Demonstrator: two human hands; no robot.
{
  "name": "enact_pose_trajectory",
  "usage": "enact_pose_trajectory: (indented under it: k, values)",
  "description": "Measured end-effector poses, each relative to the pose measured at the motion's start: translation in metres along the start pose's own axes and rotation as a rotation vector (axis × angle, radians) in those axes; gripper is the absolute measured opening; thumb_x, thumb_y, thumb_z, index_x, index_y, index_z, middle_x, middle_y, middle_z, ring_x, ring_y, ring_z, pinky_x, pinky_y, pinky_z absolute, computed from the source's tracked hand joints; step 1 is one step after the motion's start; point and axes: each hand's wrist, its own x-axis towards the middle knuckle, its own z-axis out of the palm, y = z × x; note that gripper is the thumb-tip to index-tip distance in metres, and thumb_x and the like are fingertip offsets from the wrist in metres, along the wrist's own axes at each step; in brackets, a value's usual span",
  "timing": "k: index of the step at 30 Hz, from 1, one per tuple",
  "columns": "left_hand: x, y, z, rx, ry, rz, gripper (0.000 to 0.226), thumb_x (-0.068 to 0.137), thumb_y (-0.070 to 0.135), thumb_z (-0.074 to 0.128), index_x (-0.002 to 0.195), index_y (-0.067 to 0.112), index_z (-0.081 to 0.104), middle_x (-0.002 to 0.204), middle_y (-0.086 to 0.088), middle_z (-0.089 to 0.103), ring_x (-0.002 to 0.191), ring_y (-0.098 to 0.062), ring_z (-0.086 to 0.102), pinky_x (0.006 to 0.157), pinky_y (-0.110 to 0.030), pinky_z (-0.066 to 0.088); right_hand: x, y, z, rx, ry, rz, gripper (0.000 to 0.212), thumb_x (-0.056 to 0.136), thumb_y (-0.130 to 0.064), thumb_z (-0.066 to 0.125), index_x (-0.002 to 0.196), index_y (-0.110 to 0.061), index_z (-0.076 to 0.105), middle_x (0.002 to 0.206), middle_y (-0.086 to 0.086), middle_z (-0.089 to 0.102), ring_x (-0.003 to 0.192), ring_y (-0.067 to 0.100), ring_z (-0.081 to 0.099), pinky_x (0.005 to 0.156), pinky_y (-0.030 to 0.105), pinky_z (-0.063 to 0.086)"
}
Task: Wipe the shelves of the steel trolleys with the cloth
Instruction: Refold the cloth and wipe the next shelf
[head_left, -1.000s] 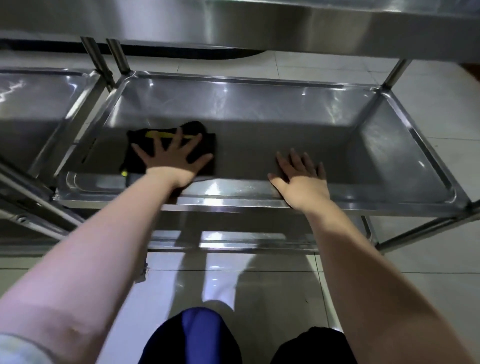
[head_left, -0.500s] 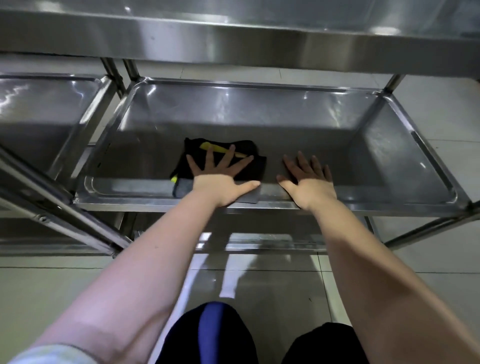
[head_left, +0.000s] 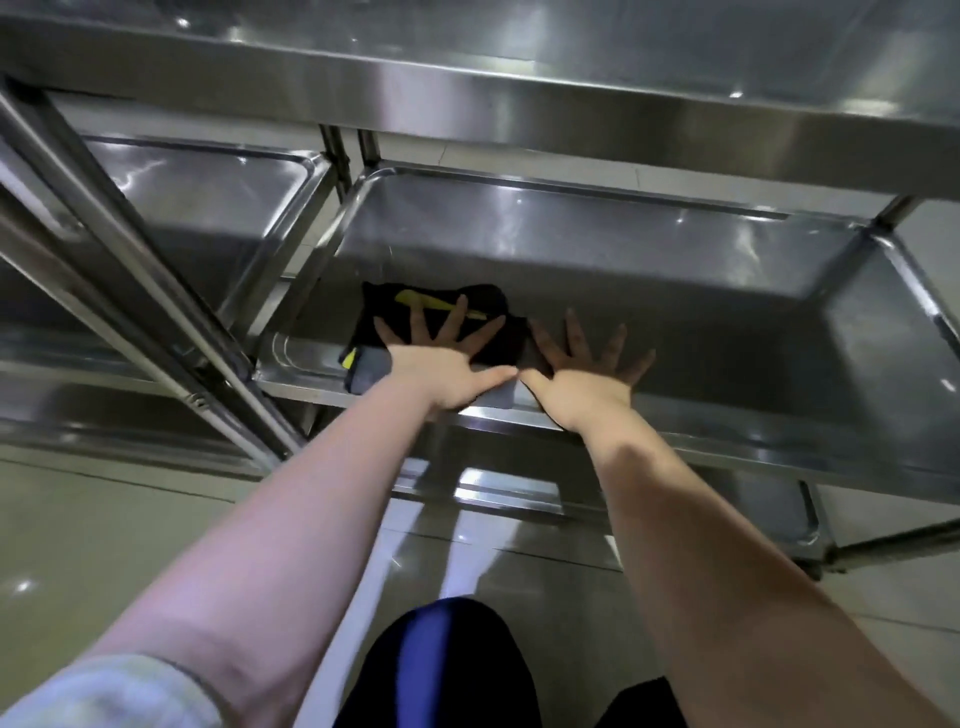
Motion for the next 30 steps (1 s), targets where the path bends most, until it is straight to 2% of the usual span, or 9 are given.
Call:
enact_pose_trajectory:
  k: [2, 4, 7, 11, 15, 18, 20, 25, 30]
  values:
    - [-0.006, 0.029, 0.003, -0.002, 0.0, 0.054, 0.073, 0.072, 0.092, 0.009, 0.139, 0.069, -0.007, 0.161, 0.015, -0.019, 0.144, -0.047, -0.021, 0.099, -0.078, -0.017, 0.006, -0.003, 0.0, -0.011, -0.015, 0.017, 0.063, 0.09, -0.071, 0.017, 0.148, -0.057, -0.003, 0.159, -0.018, -0.024, 0.142, 0.048, -0.024, 0.099, 0.078, -0.013]
    - [-0.008, 0.023, 0.001, -0.013, 0.014, 0.056, 0.075, 0.071, 0.094, 0.011, 0.14, 0.07, -0.005, 0.161, 0.016, -0.017, 0.145, -0.044, -0.02, 0.1, -0.076, -0.018, 0.007, 0.002, 0.0, 0.006, -0.001, 0.007, 0.062, 0.089, -0.074, 0.016, 0.146, -0.059, -0.004, 0.159, -0.02, -0.022, 0.143, 0.047, -0.022, 0.101, 0.078, -0.013]
    - [-0.014, -0.038, -0.008, -0.007, 0.023, -0.023, 0.077, 0.068, 0.097, 0.013, 0.139, 0.071, -0.005, 0.161, 0.019, -0.015, 0.147, -0.041, -0.018, 0.103, -0.074, -0.017, 0.005, 0.005, 0.0, 0.06, 0.025, -0.013, 0.061, 0.085, -0.08, 0.015, 0.139, -0.067, -0.011, 0.159, -0.021, -0.021, 0.144, 0.045, -0.022, 0.102, 0.075, -0.016]
    - [-0.026, -0.099, -0.016, -0.021, -0.02, -0.169, 0.076, 0.071, 0.095, 0.016, 0.139, 0.07, -0.006, 0.161, 0.015, -0.017, 0.147, -0.042, -0.016, 0.107, -0.074, -0.013, 0.004, 0.002, 0.0, 0.053, 0.026, -0.007, 0.06, 0.086, -0.08, 0.015, 0.138, -0.068, -0.013, 0.159, -0.022, -0.021, 0.144, 0.045, -0.021, 0.103, 0.075, -0.015]
    - [-0.036, -0.061, -0.009, -0.044, -0.039, -0.098, 0.078, 0.071, 0.095, 0.011, 0.141, 0.067, -0.007, 0.161, 0.012, -0.019, 0.145, -0.047, -0.016, 0.101, -0.077, -0.014, 0.004, 0.003, 0.0, 0.043, 0.029, 0.005, 0.06, 0.088, -0.079, 0.016, 0.139, -0.067, -0.012, 0.159, -0.021, -0.021, 0.144, 0.045, -0.021, 0.104, 0.075, -0.015]
    - [-0.053, -0.018, 0.009, -0.006, -0.013, 0.023, 0.082, 0.066, 0.096, 0.002, 0.142, 0.066, -0.006, 0.164, 0.011, -0.01, 0.146, -0.046, -0.012, 0.101, -0.076, -0.013, 0.004, 0.005, 0.0, 0.048, 0.026, 0.006, 0.059, 0.088, -0.078, 0.016, 0.139, -0.067, -0.011, 0.159, -0.021, -0.02, 0.145, 0.044, -0.02, 0.105, 0.075, -0.013]
    - [-0.055, -0.016, 0.013, -0.001, 0.004, 0.046, 0.083, 0.064, 0.098, 0.0, 0.141, 0.067, -0.006, 0.164, 0.013, -0.006, 0.147, -0.043, -0.011, 0.103, -0.074, -0.011, 0.004, 0.007, 0.0, 0.06, 0.035, 0.0, 0.06, 0.087, -0.079, 0.016, 0.14, -0.067, -0.01, 0.16, -0.022, -0.019, 0.145, 0.044, -0.02, 0.106, 0.073, -0.013]
    - [-0.045, -0.083, -0.004, -0.026, 0.019, -0.111, 0.088, 0.063, 0.098, 0.001, 0.144, 0.064, 0.007, 0.163, 0.016, -0.007, 0.149, -0.041, -0.004, 0.106, -0.074, -0.008, 0.003, 0.009, 0.0, 0.073, 0.034, -0.005, 0.061, 0.086, -0.08, 0.017, 0.14, -0.067, -0.007, 0.16, -0.022, -0.017, 0.145, 0.042, -0.02, 0.106, 0.072, -0.015]
    - [-0.033, -0.085, -0.007, -0.02, 0.016, -0.148, 0.082, 0.061, 0.097, 0.002, 0.138, 0.071, -0.007, 0.161, 0.016, -0.016, 0.147, -0.043, -0.011, 0.103, -0.075, -0.014, 0.004, 0.006, -0.002, 0.057, 0.047, 0.007, 0.061, 0.088, -0.077, 0.016, 0.143, -0.063, -0.007, 0.161, -0.019, -0.016, 0.145, 0.045, -0.02, 0.105, 0.073, -0.013]
